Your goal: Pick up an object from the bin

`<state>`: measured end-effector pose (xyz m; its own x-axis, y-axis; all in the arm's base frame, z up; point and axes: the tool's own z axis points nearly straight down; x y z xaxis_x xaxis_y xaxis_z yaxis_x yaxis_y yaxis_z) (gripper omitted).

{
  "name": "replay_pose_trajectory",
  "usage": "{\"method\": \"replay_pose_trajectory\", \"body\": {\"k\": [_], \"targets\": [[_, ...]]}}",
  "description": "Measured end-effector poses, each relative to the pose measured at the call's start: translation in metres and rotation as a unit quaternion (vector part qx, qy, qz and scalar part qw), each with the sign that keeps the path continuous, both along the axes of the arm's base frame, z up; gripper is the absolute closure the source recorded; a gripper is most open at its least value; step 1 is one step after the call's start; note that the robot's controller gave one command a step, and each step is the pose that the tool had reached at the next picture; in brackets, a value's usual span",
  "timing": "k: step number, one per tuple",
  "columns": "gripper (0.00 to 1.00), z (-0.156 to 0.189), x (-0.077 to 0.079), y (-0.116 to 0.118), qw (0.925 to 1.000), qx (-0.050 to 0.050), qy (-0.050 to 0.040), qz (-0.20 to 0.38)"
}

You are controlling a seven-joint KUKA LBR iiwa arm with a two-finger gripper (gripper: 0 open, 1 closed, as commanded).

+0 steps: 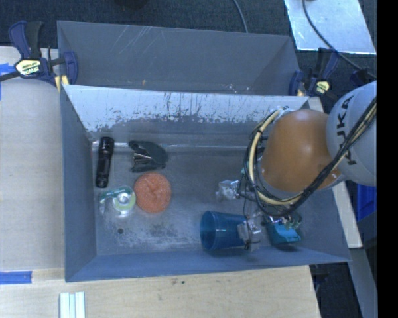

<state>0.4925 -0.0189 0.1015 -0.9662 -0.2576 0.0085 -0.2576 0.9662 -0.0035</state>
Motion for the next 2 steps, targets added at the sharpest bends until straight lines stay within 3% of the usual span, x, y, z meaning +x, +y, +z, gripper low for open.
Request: {"method": "replay_pose_trajectory", "body": {"k": [1,2], "targets": [[0.0,-0.031,0.005,0.014,0.9977,0.002,-0.0108,0.067],[1.0,-0.031,-0.009,0.015,1.0,0.0,-0.0009,0.007]]}}
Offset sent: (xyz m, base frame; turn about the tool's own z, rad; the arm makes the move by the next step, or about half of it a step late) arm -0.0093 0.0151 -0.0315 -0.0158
